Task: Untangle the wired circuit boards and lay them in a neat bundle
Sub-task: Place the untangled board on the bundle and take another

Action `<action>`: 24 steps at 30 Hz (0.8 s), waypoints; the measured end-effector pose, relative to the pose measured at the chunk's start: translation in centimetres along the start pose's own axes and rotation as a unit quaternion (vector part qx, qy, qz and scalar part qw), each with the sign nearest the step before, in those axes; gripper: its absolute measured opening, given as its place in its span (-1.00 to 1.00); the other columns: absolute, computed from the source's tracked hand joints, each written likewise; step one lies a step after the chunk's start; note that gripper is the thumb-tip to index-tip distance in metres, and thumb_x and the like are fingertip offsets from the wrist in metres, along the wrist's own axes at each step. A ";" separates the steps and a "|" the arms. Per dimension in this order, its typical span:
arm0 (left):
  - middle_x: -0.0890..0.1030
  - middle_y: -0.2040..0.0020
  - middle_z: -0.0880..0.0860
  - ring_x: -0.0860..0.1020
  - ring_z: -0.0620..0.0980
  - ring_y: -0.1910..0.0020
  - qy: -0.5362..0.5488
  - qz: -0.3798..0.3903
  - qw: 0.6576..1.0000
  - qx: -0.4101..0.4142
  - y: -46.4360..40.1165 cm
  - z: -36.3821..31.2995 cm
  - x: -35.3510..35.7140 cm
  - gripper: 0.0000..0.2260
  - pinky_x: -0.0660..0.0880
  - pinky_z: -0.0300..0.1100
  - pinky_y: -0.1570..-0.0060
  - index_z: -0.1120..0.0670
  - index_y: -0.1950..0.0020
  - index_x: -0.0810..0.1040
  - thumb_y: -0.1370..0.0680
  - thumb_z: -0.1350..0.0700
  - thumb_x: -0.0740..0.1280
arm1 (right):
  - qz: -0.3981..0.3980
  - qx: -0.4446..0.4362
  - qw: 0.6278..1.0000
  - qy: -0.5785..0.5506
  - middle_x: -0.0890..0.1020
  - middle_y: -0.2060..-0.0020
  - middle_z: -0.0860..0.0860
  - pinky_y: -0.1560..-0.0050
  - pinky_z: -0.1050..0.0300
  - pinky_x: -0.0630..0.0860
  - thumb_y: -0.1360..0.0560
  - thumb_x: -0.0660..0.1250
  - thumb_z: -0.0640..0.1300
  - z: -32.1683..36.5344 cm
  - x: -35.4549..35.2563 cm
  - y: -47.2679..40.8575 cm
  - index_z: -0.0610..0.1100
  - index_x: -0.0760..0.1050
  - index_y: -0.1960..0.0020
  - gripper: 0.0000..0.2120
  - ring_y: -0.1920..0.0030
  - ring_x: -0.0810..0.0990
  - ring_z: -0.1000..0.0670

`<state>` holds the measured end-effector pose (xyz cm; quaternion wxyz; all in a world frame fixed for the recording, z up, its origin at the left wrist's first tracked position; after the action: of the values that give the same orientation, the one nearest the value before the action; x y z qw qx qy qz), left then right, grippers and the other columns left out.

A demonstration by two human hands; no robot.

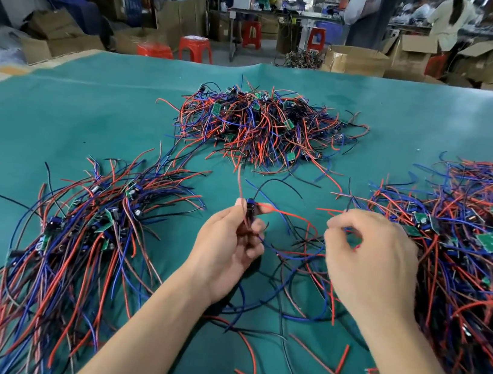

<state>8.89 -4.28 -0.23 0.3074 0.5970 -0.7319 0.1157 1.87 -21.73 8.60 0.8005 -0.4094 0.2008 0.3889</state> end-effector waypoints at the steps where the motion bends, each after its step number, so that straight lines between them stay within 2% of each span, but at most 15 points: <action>1: 0.40 0.41 -0.03 0.31 -0.14 0.49 0.005 0.004 1.000 -0.001 0.0 -0.1 0.1 -0.66 0.21 -0.33 0.52 0.21 -0.07 0.57 -0.69 -0.01 0.12 | 0.017 -0.019 0.999 0.043 0.71 -0.02 -0.07 -0.17 0.00 0.40 -0.50 0.35 -0.12 0.1 0.5 0.0 -0.09 0.70 0.10 -0.85 -0.07 0.62 -0.20; 2: 0.38 0.42 -0.04 0.30 -0.14 0.49 0.006 0.009 1.000 -0.001 0.0 -0.1 0.2 -0.65 0.19 -0.33 0.53 0.20 -0.09 0.57 -0.68 -0.03 0.12 | 0.024 -0.040 0.997 0.067 0.69 -0.07 -0.07 -0.22 -0.02 0.37 -0.50 0.40 -0.14 0.3 0.9 0.1 -0.09 0.71 0.06 -0.88 -0.10 0.60 -0.22; 3: 0.36 0.42 -0.04 0.28 -0.14 0.49 0.005 0.015 1.000 -0.002 0.1 -0.1 0.3 -0.64 0.18 -0.33 0.53 0.19 -0.10 0.57 -0.68 -0.04 0.12 | 0.024 -0.058 0.995 0.072 0.67 -0.03 -0.07 -0.21 -0.05 0.38 -0.50 0.42 -0.14 0.7 1.1 0.3 -0.09 0.72 0.07 -0.90 -0.07 0.58 -0.24; 6: 0.35 0.43 -0.05 0.24 -0.15 0.47 -0.011 0.031 0.999 0.005 0.1 -0.1 0.7 -0.61 0.18 -0.34 0.53 0.17 -0.08 0.59 -0.68 -0.07 0.09 | -0.012 -0.120 0.992 0.048 0.57 0.23 -0.03 -0.01 -0.09 0.47 -0.49 0.41 -0.07 2.9 0.7 1.3 -0.08 0.70 0.17 -0.87 0.13 0.50 -0.19; 8: 0.39 0.42 -0.05 0.23 -0.14 0.45 -0.035 0.034 0.999 0.012 0.1 -0.1 0.7 -0.59 0.20 -0.35 0.52 0.16 -0.06 0.62 -0.68 -0.08 0.09 | -0.010 -0.168 0.985 0.025 0.47 0.34 0.07 0.09 -0.06 0.47 -0.48 0.42 -0.05 4.5 0.9 2.2 -0.08 0.65 0.17 -0.88 0.21 0.46 -0.13; 10: 0.40 0.41 -0.04 0.23 -0.14 0.45 -0.055 0.039 0.998 0.019 0.1 -0.2 0.7 -0.59 0.18 -0.34 0.52 0.16 -0.06 0.63 -0.68 -0.08 0.09 | -0.001 -0.172 0.985 -0.012 0.37 0.40 0.15 0.20 0.01 0.44 -0.46 0.43 -0.04 5.3 1.2 2.7 -0.06 0.58 0.18 -0.89 0.30 0.46 -0.08; 12: 0.40 0.42 -0.06 0.27 -0.14 0.48 -0.071 0.043 0.996 0.019 0.0 -0.1 0.7 -0.59 0.19 -0.34 0.51 0.14 -0.07 0.65 -0.68 -0.08 0.10 | 0.023 -0.156 0.987 -0.016 0.42 0.45 0.13 0.32 0.03 0.45 -0.46 0.42 -0.01 5.3 1.9 3.1 -0.04 0.56 0.22 -0.86 0.36 0.48 -0.07; 14: 0.37 0.41 -0.07 0.27 -0.13 0.46 -0.091 0.052 0.994 0.021 0.0 -0.1 0.7 -0.59 0.18 -0.28 0.42 0.10 -0.09 0.68 -0.66 -0.10 0.13 | 0.069 -0.155 0.985 -0.001 0.60 0.35 0.07 0.23 -0.04 0.51 -0.50 0.38 -0.02 5.0 3.3 3.4 -0.07 0.60 0.18 -0.86 0.25 0.53 -0.12; 17: 0.30 0.40 -0.06 0.21 -0.12 0.42 -0.090 0.090 0.992 0.025 0.1 0.1 1.3 -0.61 0.17 -0.21 0.32 0.16 -0.16 0.67 -0.61 -0.09 0.21 | 0.100 -0.118 0.988 -0.019 0.71 0.02 -0.01 -0.06 -0.08 0.53 -0.57 0.36 -0.09 3.7 4.3 2.9 -0.13 0.64 -0.10 -0.82 -0.02 0.61 -0.18; 18: 0.28 0.40 -0.05 0.20 -0.12 0.43 -0.087 0.106 0.990 0.026 0.2 0.1 1.6 -0.60 0.17 -0.22 0.33 0.19 -0.18 0.65 -0.61 -0.07 0.23 | 0.094 -0.102 0.990 -0.030 0.70 0.01 0.01 -0.06 -0.05 0.52 -0.58 0.34 -0.06 3.4 4.1 2.6 -0.12 0.62 -0.14 -0.80 -0.02 0.62 -0.15; 19: 0.26 0.40 -0.05 0.18 -0.11 0.43 -0.090 0.120 0.988 0.025 0.4 0.1 1.9 -0.61 0.15 -0.23 0.35 0.22 -0.17 0.64 -0.61 -0.06 0.23 | 0.087 -0.090 0.991 -0.046 0.67 0.08 0.05 0.02 -0.03 0.50 -0.59 0.31 -0.01 3.2 3.9 2.3 -0.09 0.61 -0.11 -0.80 0.06 0.61 -0.12; 21: 0.25 0.43 -0.06 0.15 -0.10 0.43 -0.111 0.145 0.983 0.024 0.9 0.1 2.4 -0.65 0.10 -0.22 0.38 0.25 -0.01 0.58 -0.62 -0.04 0.24 | 0.090 -0.053 0.988 -0.113 0.61 0.25 0.03 0.18 -0.03 0.48 -0.55 0.26 0.10 2.5 3.7 1.8 -0.08 0.59 -0.03 -0.73 0.29 0.53 -0.05; 22: 0.25 0.44 -0.07 0.14 -0.08 0.43 -0.122 0.155 0.980 0.021 1.0 0.2 2.6 -0.67 0.09 -0.22 0.39 0.23 0.11 0.49 -0.63 -0.04 0.25 | 0.099 -0.033 0.983 -0.154 0.62 0.28 -0.02 0.20 -0.06 0.51 -0.54 0.26 0.13 2.0 3.8 1.7 -0.10 0.59 -0.02 -0.69 0.33 0.52 -0.05; 24: 0.23 0.47 -0.06 0.09 -0.05 0.43 -0.124 0.181 0.975 0.007 1.3 0.5 3.1 -0.65 0.08 -0.21 0.41 0.07 0.28 0.26 -0.63 -0.04 0.26 | 0.123 -0.005 0.968 -0.221 0.68 0.22 -0.07 0.11 -0.10 0.57 -0.55 0.28 0.12 1.4 4.2 1.6 -0.10 0.63 -0.03 -0.69 0.26 0.61 -0.07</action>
<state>7.18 -6.67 1.44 0.1836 0.4661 -0.8597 0.0994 3.23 -18.04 5.91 0.7687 -0.2895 0.0662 0.5664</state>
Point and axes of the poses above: each hand's wrist, its own y-axis away from the middle knuckle, its own x-axis out of the palm, z = x × y, the point moved 9 cm from there along -y, towards the middle knuckle
